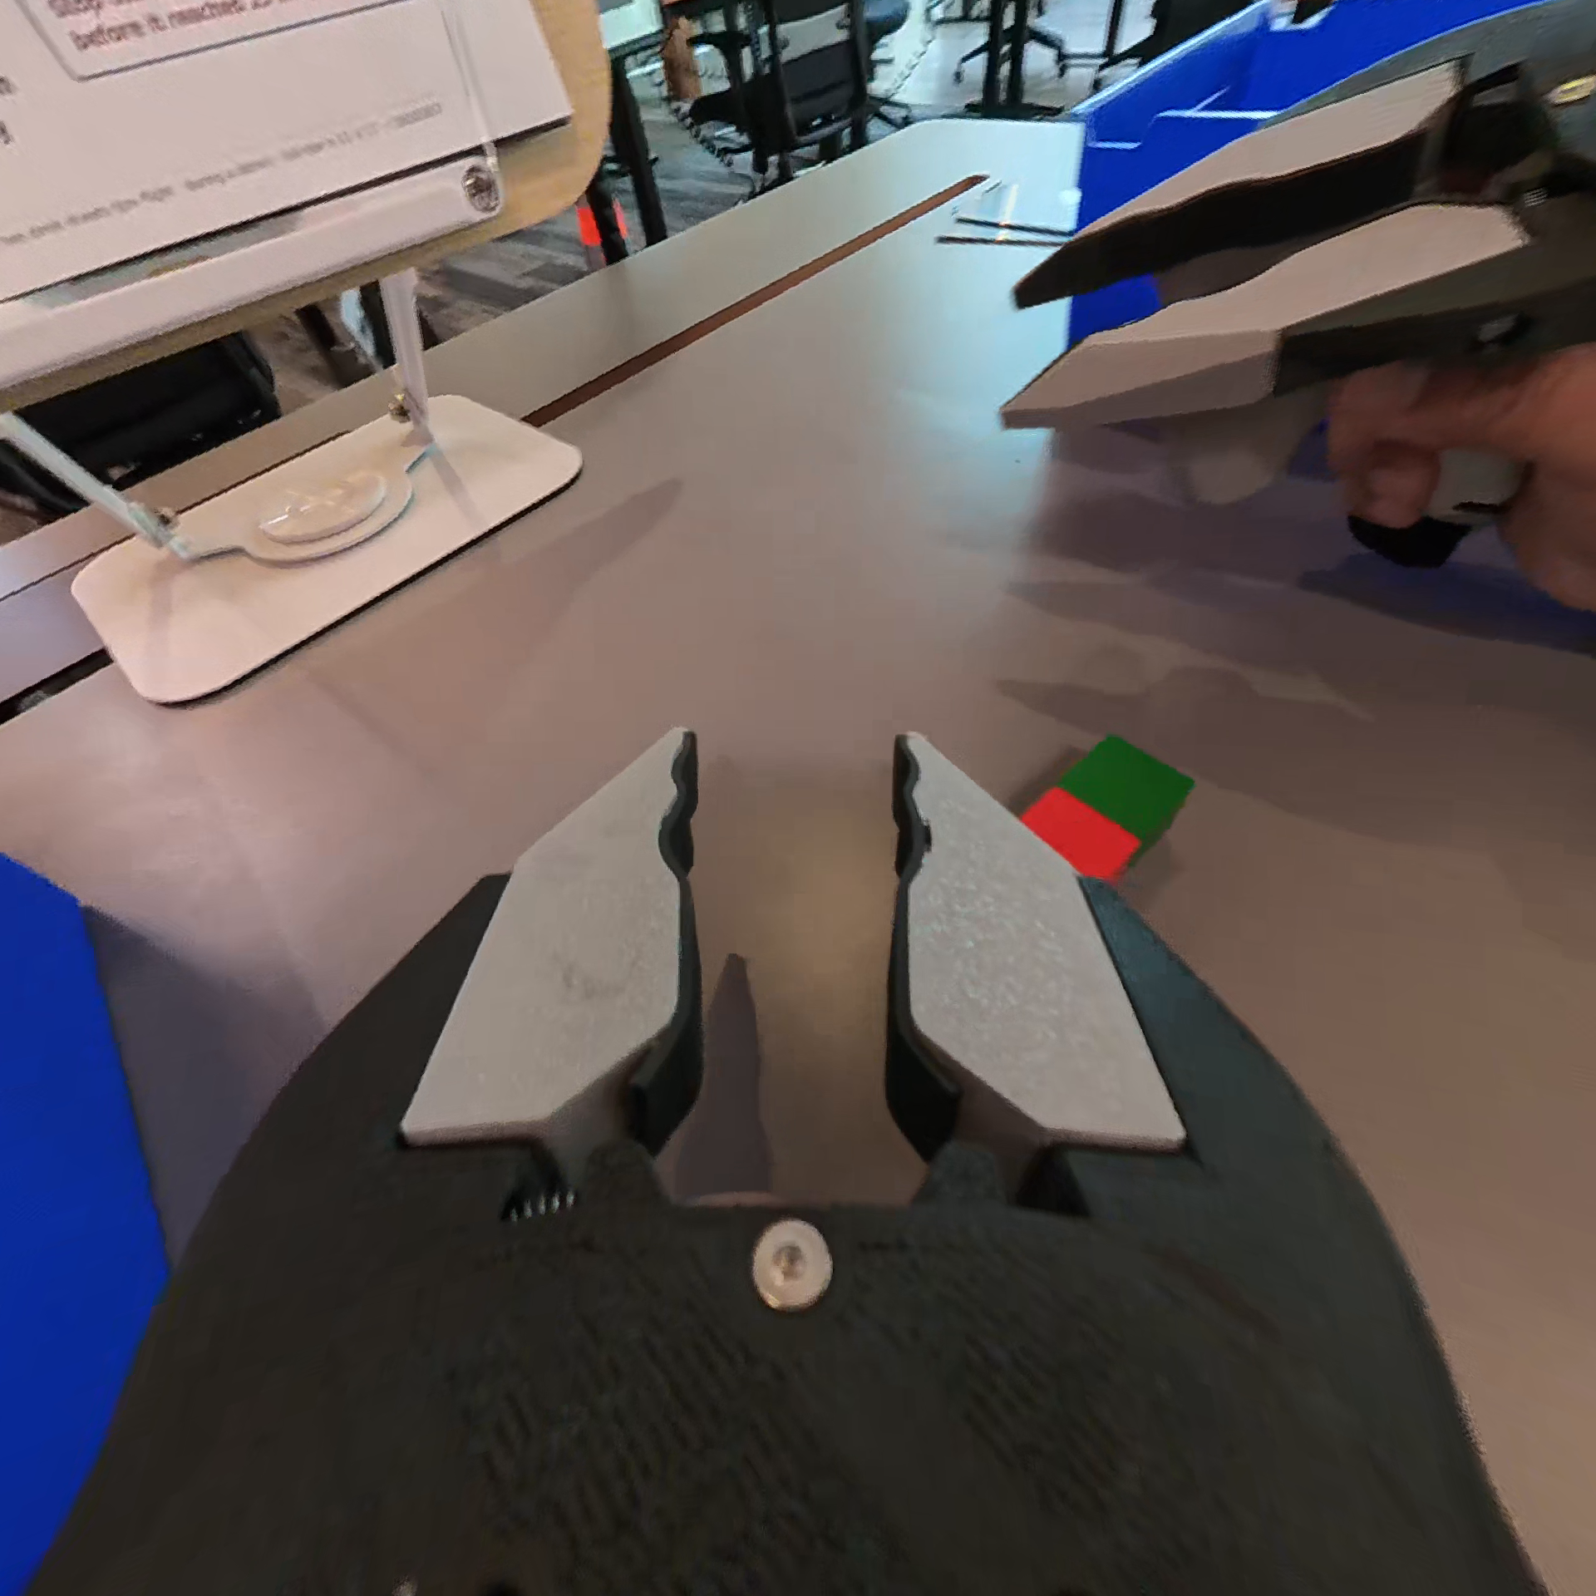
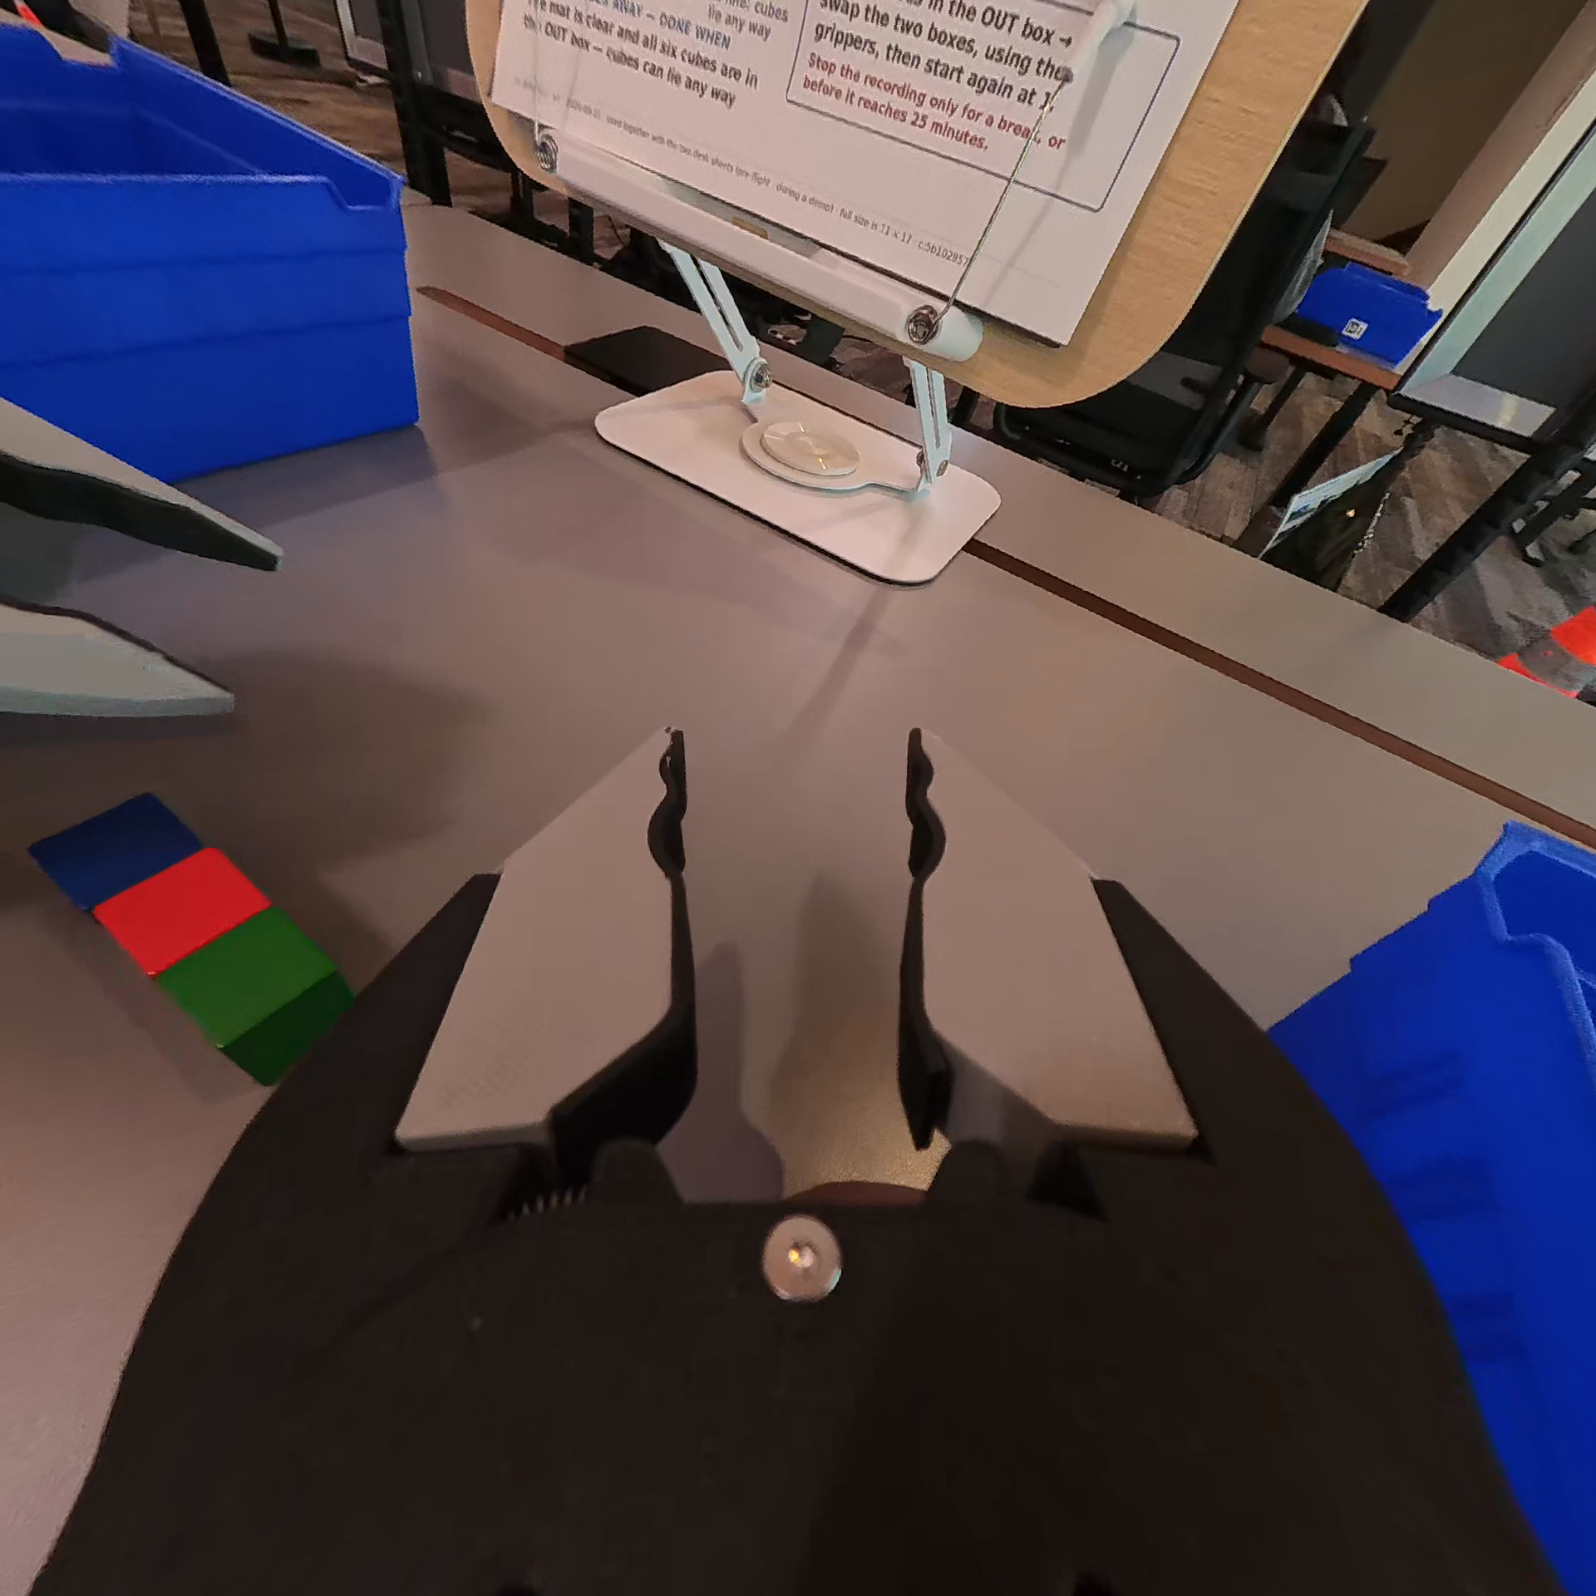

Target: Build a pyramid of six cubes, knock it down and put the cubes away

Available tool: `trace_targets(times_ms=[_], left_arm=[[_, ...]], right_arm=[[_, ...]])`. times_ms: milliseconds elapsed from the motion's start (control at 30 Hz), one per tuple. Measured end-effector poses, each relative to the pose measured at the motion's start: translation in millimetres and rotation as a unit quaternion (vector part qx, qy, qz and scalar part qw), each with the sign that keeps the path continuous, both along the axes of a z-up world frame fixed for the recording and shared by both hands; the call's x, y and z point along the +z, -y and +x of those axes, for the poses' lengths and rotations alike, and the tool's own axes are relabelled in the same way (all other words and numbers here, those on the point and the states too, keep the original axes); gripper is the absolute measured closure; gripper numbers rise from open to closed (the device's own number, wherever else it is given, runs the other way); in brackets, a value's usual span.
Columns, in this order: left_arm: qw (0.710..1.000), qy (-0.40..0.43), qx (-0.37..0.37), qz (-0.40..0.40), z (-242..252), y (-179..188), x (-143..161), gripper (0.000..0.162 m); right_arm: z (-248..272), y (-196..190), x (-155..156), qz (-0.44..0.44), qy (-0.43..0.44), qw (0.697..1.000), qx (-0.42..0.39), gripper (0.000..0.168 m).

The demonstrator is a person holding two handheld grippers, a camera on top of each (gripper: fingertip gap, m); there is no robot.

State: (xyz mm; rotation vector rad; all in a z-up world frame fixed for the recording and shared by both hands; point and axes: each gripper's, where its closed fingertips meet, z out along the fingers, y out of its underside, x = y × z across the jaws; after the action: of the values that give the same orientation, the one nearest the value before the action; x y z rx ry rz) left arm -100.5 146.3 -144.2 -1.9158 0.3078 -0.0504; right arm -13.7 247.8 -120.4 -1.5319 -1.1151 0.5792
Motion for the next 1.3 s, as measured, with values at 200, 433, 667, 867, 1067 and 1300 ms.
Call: trace_targets(times_ms=[200, 433, 667, 867, 1067, 1300], left_arm=[[0.999, 0.005, 0.036, -0.008, -6.0, 2.6, -0.3, 0.118], [1.0, -0.015, -0.013, 0.022, 23.1, 7.3, 13.0, 0.117], [0.997, -0.07, 0.0, 0.043, 19.3, 9.5, 22.0, 0.118], [0.996, -0.072, 0.009, 0.059, 8.3, 11.5, 24.6, 0.119], [0.989, -0.042, -0.053, 0.129, 22.3, 23.5, 49.1, 0.123], [0.989, -0.066, -0.055, 0.117, 25.4, 21.6, 42.7, 0.121]], right_arm=[[-1.5, 19.3, 1.8, -0.014, -0.023, 0.999, 0.031, 0.12], [4.1, 54.0, 30.2, 0.001, -0.115, 0.989, 0.097, 0.13], [-5.5, 63.9, 20.6, 0.023, -0.075, 0.991, 0.108, 0.132], [2.2, 54.4, 30.1, 0.051, -0.088, 0.991, 0.082, 0.134], [-1.9, 38.3, 16.1, 0.049, -0.046, 0.996, 0.061, 0.131], [2.3, 31.0, 20.4, 0.047, -0.061, 0.996, 0.054, 0.132]])
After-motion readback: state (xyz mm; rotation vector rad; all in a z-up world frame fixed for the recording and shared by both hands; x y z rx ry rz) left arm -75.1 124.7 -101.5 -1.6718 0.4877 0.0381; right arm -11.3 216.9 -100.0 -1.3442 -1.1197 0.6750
